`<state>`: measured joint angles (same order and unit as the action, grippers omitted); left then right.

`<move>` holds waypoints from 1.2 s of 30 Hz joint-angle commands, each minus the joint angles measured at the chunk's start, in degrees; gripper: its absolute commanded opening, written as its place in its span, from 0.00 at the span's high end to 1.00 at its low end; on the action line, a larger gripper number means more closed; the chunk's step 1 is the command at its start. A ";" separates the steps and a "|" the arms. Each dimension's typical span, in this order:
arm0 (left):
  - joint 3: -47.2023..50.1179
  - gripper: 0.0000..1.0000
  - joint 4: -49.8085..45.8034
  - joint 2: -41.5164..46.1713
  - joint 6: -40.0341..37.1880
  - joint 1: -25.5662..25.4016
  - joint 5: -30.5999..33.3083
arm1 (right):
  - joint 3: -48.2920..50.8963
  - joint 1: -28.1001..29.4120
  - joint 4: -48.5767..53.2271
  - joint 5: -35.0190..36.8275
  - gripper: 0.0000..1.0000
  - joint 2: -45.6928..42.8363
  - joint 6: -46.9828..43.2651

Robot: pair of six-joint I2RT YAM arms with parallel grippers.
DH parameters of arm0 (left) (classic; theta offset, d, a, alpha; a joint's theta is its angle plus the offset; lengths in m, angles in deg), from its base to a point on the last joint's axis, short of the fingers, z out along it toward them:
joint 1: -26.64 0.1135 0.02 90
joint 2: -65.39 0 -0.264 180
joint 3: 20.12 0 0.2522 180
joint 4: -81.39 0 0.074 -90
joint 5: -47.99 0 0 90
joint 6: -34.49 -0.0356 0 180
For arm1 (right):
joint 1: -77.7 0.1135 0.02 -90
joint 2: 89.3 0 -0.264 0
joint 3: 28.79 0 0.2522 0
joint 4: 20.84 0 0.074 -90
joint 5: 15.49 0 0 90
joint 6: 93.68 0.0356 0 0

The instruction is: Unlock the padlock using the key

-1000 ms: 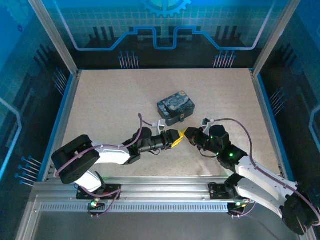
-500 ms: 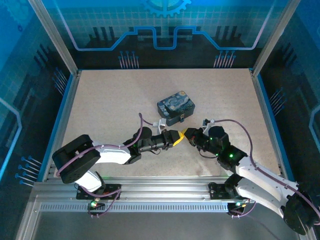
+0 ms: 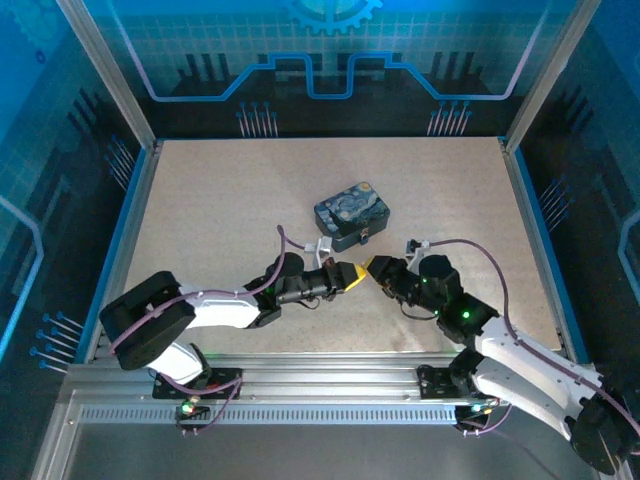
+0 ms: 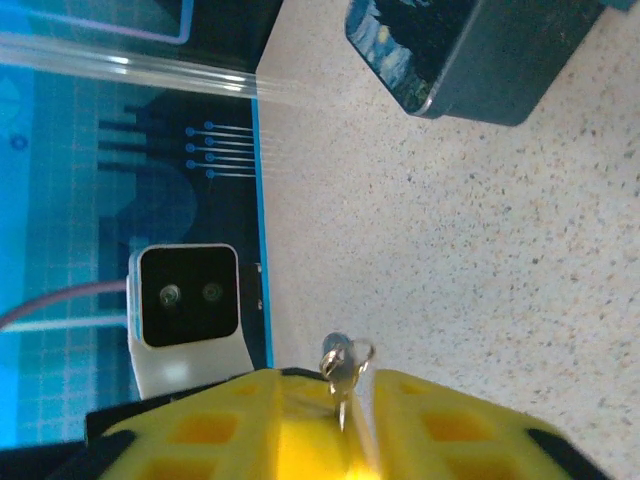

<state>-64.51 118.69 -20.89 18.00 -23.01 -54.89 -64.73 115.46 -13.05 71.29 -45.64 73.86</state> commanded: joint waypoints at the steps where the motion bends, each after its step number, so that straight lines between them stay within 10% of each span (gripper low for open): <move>1: -1.20 1.00 -13.06 5.96 -9.75 0.73 0.86 | -1.10 -2.82 5.36 -2.11 0.61 -2.85 -6.76; 13: -12.62 1.00 -62.54 21.37 -52.20 0.91 4.38 | -5.29 -14.07 13.56 -22.12 0.19 -4.99 -52.38; 23: -22.45 1.00 -79.50 17.63 -77.85 0.79 -0.90 | -6.47 -12.77 13.45 -35.90 0.16 -4.87 -83.16; 28: -23.87 1.00 -81.84 16.70 -83.53 0.81 -2.46 | -8.90 -3.02 18.92 -30.71 0.14 0.00 -98.15; 36: -23.95 1.00 -81.08 16.46 -84.94 0.62 -3.71 | -10.67 0.69 12.55 -30.72 0.27 8.50 -99.76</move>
<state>-86.74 39.20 -4.06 -64.16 -22.27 -56.46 -73.10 115.20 2.03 41.01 -38.52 -22.99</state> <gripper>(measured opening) 0.057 0.751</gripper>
